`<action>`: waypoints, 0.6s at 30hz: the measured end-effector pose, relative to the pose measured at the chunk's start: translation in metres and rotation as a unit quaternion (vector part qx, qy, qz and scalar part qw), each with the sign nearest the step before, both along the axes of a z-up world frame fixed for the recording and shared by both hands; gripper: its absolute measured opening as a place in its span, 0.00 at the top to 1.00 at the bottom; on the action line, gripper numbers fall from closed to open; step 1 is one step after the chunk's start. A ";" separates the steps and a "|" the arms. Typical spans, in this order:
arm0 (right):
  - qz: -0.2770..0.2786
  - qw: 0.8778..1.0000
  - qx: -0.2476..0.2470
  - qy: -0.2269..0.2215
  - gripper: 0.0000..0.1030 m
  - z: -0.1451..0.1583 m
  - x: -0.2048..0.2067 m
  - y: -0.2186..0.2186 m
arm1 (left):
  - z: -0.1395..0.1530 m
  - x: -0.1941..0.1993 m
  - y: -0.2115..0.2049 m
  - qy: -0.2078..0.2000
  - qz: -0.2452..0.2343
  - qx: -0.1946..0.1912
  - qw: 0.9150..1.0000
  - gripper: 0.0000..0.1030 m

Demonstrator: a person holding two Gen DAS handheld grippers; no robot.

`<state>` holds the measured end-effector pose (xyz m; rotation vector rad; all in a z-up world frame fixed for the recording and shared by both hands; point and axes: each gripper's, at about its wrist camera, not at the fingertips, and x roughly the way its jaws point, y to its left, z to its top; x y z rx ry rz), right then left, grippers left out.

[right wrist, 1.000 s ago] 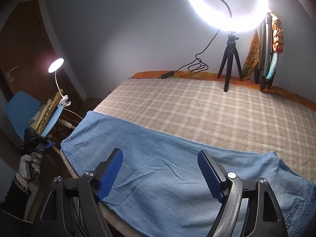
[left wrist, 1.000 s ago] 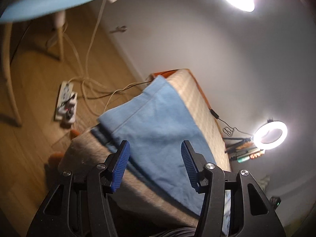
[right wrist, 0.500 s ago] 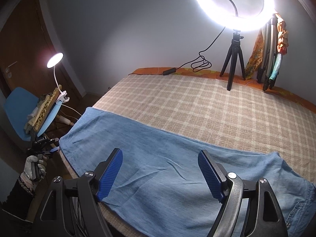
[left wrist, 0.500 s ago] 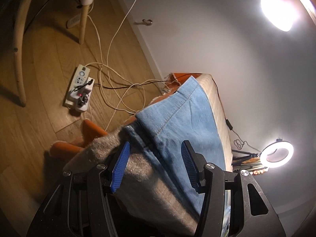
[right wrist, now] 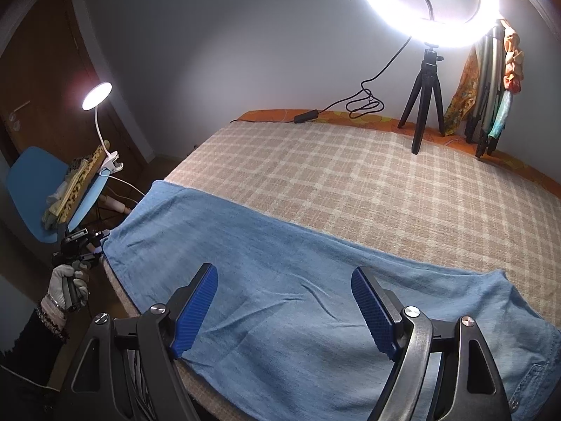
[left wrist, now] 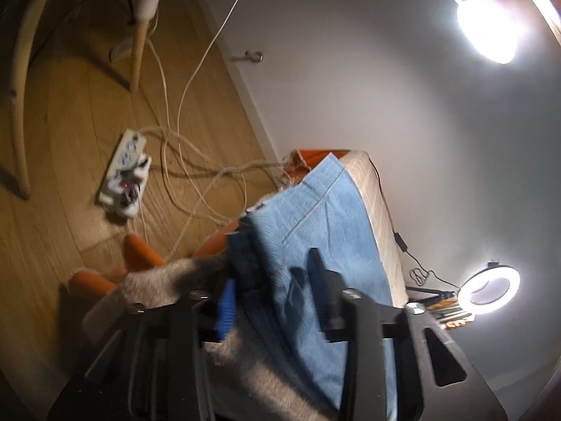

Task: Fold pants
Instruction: 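Grasp the jeans' folded edge with the left gripper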

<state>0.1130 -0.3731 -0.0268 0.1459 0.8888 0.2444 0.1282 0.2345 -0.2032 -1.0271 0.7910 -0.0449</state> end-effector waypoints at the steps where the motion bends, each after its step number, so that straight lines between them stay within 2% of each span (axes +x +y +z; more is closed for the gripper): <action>1: 0.001 1.000 0.000 0.001 0.21 -0.001 0.001 0.001 | 0.005 0.001 -0.001 -0.008 0.002 0.011 1.000 0.85; 6: 0.004 1.000 0.004 0.004 0.21 -0.006 0.004 0.003 | 0.037 0.009 -0.020 -0.052 -0.028 0.082 0.995 0.85; 8: 0.007 1.000 0.006 0.007 0.21 -0.008 0.006 0.004 | 0.053 0.013 -0.034 -0.076 -0.053 0.114 0.989 0.86; 11: 0.012 1.000 0.011 0.017 0.21 -0.014 0.011 0.007 | 0.077 0.018 -0.060 -0.110 -0.095 0.139 0.980 0.87; 14: 0.018 0.999 0.029 0.024 0.21 -0.018 0.020 0.012 | 0.095 0.019 -0.098 -0.136 -0.155 0.176 0.963 0.88; 16: 0.025 0.998 0.055 0.027 0.21 -0.019 0.032 0.018 | 0.102 0.017 -0.125 -0.149 -0.197 0.199 0.948 0.88; 18: 0.034 0.996 0.075 0.032 0.21 -0.021 0.046 0.026 | 0.104 0.013 -0.147 -0.156 -0.234 0.210 0.936 0.88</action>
